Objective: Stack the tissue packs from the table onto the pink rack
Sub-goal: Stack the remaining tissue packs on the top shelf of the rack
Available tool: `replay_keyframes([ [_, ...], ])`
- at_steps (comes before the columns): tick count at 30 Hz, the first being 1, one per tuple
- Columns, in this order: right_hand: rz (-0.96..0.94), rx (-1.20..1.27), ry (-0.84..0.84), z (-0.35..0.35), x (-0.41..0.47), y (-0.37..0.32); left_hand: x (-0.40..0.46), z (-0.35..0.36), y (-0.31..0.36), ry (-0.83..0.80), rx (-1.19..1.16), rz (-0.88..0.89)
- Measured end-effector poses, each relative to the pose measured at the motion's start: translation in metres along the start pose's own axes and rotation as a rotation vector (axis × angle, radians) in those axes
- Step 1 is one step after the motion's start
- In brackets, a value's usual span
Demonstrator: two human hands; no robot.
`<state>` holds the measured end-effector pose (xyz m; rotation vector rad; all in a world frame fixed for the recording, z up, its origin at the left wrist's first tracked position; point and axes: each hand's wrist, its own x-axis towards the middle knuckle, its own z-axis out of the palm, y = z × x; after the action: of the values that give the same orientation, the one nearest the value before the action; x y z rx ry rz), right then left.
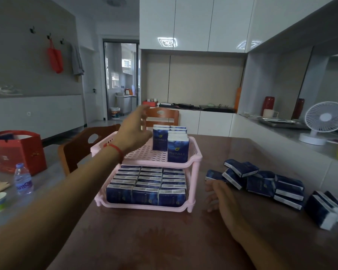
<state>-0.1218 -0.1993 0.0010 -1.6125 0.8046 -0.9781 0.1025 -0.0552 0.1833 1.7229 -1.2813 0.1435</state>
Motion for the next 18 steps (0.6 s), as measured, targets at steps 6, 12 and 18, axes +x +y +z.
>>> replay_keyframes([
  [6,-0.061,-0.230,0.135,-0.006,-0.011,-0.014,-0.100,0.036,0.040,0.419,-0.131,0.419],
  [12,-0.079,-0.292,0.426,-0.067,-0.006,-0.036,-0.146,0.147,0.060,-0.152,-0.295,0.359],
  [18,-0.180,-0.574,0.834,-0.178,-0.024,-0.027,-0.140,0.223,0.064,-0.441,-0.126,0.327],
])
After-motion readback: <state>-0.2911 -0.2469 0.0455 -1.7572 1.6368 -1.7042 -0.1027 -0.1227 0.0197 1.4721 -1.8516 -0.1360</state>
